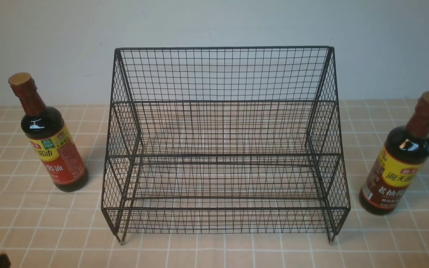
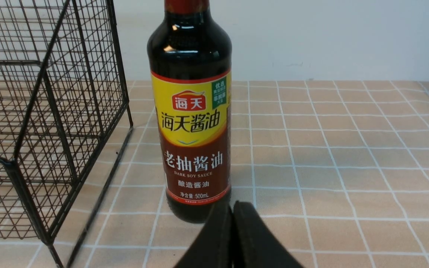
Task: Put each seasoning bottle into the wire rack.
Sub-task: Use the left arm to grab the condiment bottle closest to it
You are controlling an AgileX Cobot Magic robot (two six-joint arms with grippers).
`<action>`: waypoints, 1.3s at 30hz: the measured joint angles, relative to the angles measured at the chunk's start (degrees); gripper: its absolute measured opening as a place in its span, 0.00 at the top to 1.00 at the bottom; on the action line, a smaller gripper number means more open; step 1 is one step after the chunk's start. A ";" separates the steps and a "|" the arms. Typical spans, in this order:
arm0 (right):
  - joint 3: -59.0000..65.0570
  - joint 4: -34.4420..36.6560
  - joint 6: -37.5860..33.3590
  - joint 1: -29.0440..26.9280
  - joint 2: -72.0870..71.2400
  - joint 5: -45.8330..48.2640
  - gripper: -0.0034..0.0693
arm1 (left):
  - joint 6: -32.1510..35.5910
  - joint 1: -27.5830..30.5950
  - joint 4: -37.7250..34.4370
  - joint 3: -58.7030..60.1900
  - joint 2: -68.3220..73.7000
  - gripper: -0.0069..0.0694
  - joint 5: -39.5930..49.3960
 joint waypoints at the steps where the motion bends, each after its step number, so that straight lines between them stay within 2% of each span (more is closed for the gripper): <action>1: 0.00 0.00 0.00 0.00 0.00 0.00 0.97 | -1.58 0.00 -3.47 0.00 0.00 0.92 -4.21; 2: 0.00 0.00 0.00 -0.01 0.00 0.00 0.97 | -3.11 0.00 -7.50 0.00 0.00 0.92 -7.62; 7: 0.00 0.00 0.00 -0.01 0.00 0.00 0.97 | -4.35 0.00 -16.21 0.00 0.00 0.92 -18.55; 13: 0.00 0.00 0.00 -0.01 0.00 0.00 0.97 | -5.77 0.00 -19.32 -0.13 0.00 0.92 -36.57; 16: 0.00 0.00 0.00 -0.01 0.00 0.00 0.97 | -5.94 0.00 -18.78 -3.08 0.00 0.92 -36.52; 21: 0.00 0.00 0.00 -0.01 0.00 0.00 0.97 | -2.20 0.00 -13.02 -13.73 5.49 0.92 -26.25; 25: 0.00 0.00 0.00 -0.01 0.00 0.00 0.97 | 3.44 0.00 -7.26 -27.07 21.44 0.92 -5.77; 28: 0.00 0.00 0.00 -0.01 0.00 0.00 0.97 | 4.07 0.00 -6.17 -34.16 31.15 0.92 5.51; 29: 0.00 0.00 0.00 -0.01 0.00 0.00 0.97 | 4.07 0.00 -5.86 -38.63 37.32 0.92 14.05; 32: 0.00 0.00 0.00 -0.01 0.00 0.00 0.97 | 4.07 0.00 -5.65 -45.43 48.01 0.92 28.08; 36: 0.00 0.00 0.00 -0.01 0.00 0.00 0.97 | 4.48 0.00 -4.14 -49.37 55.72 0.92 33.32; 39: 0.00 0.00 0.00 -0.01 0.00 0.00 0.97 | 3.10 0.60 -0.68 -51.63 57.33 0.92 32.15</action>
